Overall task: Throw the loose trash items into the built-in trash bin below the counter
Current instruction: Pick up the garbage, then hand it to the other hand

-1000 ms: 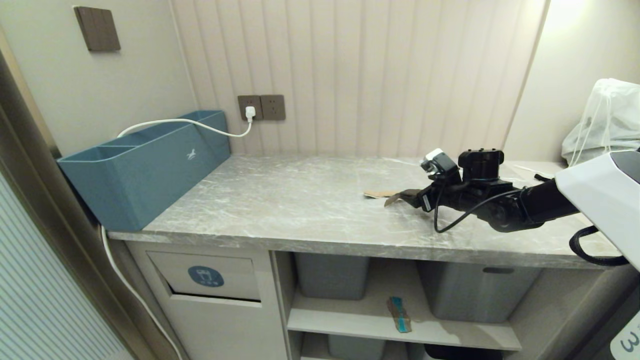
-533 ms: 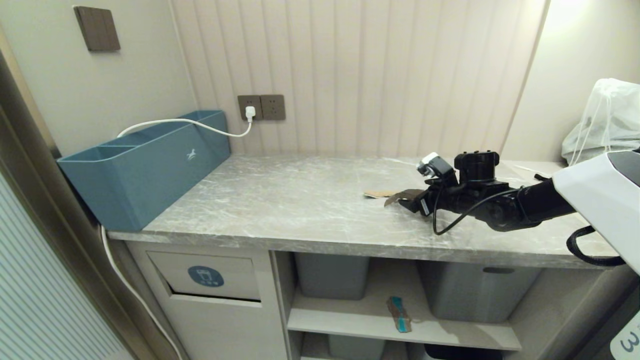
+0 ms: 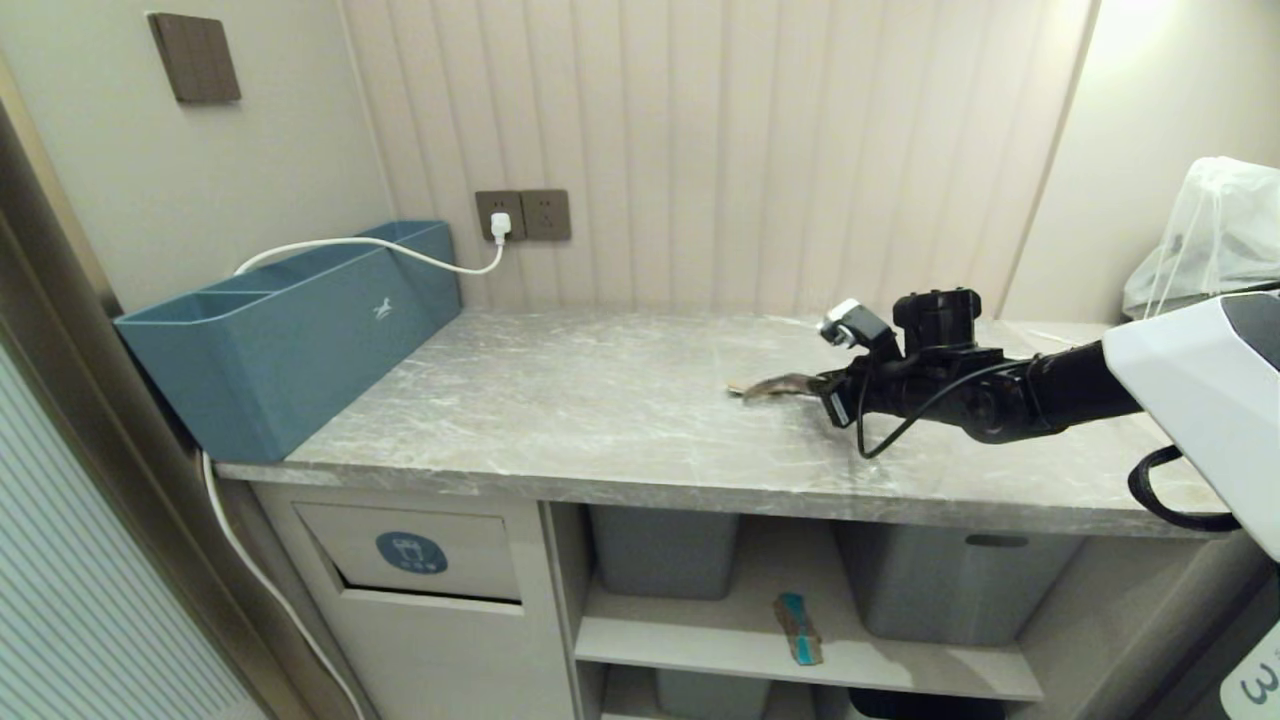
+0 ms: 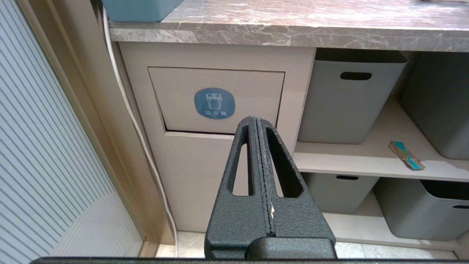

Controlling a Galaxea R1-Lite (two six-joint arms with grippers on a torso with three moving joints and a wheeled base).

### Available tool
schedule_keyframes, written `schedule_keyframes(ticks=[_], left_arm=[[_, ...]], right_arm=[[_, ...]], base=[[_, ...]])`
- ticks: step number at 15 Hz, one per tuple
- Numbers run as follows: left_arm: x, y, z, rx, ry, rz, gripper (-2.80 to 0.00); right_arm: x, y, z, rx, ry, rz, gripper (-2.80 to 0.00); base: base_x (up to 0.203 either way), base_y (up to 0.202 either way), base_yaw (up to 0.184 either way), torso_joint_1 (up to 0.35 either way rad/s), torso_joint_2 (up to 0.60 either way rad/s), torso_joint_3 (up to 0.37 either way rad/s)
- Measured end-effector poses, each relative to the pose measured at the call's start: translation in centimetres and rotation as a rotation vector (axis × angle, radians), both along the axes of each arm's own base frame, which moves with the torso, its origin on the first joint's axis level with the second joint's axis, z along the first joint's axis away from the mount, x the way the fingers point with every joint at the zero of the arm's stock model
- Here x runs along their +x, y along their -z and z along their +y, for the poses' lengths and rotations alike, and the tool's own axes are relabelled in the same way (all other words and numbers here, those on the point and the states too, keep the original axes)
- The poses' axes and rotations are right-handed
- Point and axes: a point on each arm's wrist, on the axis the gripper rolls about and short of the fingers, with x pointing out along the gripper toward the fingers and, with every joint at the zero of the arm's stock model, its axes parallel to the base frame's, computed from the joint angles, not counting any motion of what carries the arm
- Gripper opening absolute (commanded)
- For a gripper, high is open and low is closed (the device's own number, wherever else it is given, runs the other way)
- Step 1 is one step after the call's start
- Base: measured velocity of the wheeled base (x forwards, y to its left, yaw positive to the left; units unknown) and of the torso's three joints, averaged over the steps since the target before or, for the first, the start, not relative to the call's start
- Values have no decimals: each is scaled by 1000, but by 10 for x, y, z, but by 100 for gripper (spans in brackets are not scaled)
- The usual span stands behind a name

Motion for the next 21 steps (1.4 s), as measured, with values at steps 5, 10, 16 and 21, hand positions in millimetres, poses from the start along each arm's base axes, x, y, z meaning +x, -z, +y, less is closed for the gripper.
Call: schedule_keyframes(ticks=[5, 10, 16, 21], left_arm=[[0, 0, 0, -4, 1, 0, -280], [0, 0, 0, -6, 1, 0, -280], [0, 0, 0, -5, 1, 0, -280], [0, 0, 0, -5, 1, 0, -280]], right_arm=[[2, -6, 8, -9, -18, 14, -280], [-13, -40, 7, -4, -19, -45, -280], [-76, -118, -17, 29, 145, -127, -280], [-149, -154, -33, 77, 290, -199, -280]], base=[[0, 0, 0, 0, 0, 0], [0, 0, 0, 0, 0, 0], [0, 0, 0, 0, 0, 0], [0, 0, 0, 0, 0, 0]])
